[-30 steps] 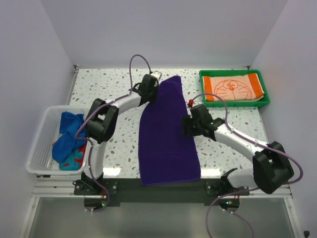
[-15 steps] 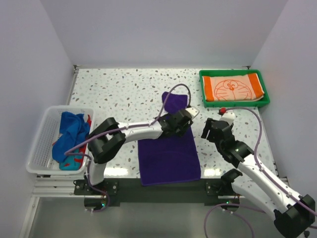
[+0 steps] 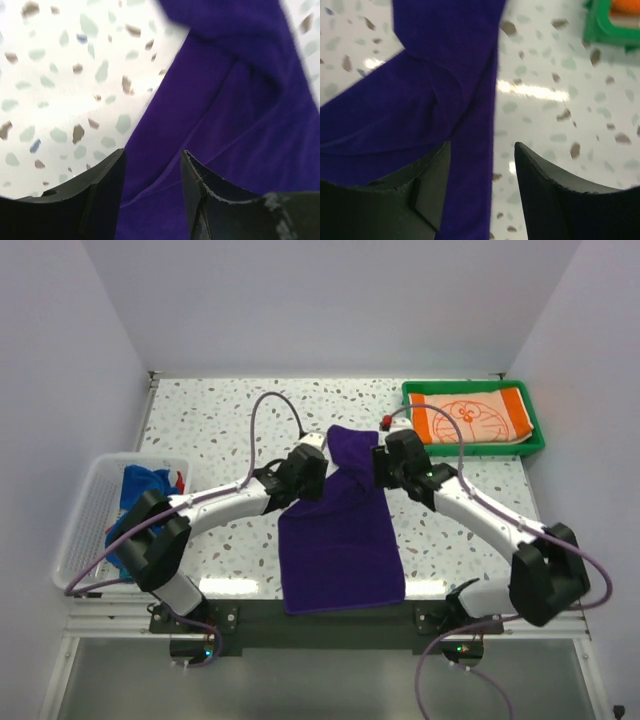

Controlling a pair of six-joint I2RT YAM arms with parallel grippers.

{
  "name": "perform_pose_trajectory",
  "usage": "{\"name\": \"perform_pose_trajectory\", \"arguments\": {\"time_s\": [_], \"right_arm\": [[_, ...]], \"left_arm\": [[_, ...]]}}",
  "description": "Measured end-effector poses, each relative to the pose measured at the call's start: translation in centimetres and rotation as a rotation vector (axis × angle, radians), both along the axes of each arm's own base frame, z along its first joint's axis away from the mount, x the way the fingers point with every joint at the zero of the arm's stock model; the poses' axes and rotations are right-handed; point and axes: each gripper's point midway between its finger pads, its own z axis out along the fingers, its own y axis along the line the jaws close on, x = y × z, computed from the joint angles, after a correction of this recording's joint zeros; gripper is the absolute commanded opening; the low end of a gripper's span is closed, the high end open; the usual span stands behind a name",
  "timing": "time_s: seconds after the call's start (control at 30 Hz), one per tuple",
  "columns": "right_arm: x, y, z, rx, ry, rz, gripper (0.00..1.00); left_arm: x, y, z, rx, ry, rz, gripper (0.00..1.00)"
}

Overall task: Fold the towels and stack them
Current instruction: Flatten out the crumpled towel

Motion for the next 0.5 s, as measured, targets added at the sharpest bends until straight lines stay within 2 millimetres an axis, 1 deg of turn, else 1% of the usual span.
{"name": "perform_pose_trajectory", "arguments": {"time_s": [0.1,0.2,0.27,0.33,0.5], "right_arm": [[3.6,3.5,0.5,0.006,0.006,0.117,0.54],[6.8,6.7,0.1,0.002,0.017,0.217,0.53],[8.4,8.4,-0.7,-0.008,0.024,0.266,0.53],[9.6,9.5,-1.7,-0.025,0.034,0.3,0.53],[11.8,12.1,-3.9,-0.066,0.051,0.377,0.53]], "left_arm": [[-1.4,1.5,-3.9,0.052,0.095,0.031,0.5],[-2.9,2.5,-6.5,0.078,0.163,0.054,0.47],[-3.6,3.1,-7.4,0.086,0.19,0.068,0.45],[-4.1,3.5,-8.0,0.09,0.209,0.077,0.43],[-4.4,3.7,-8.5,0.081,0.217,0.091,0.42]]}}
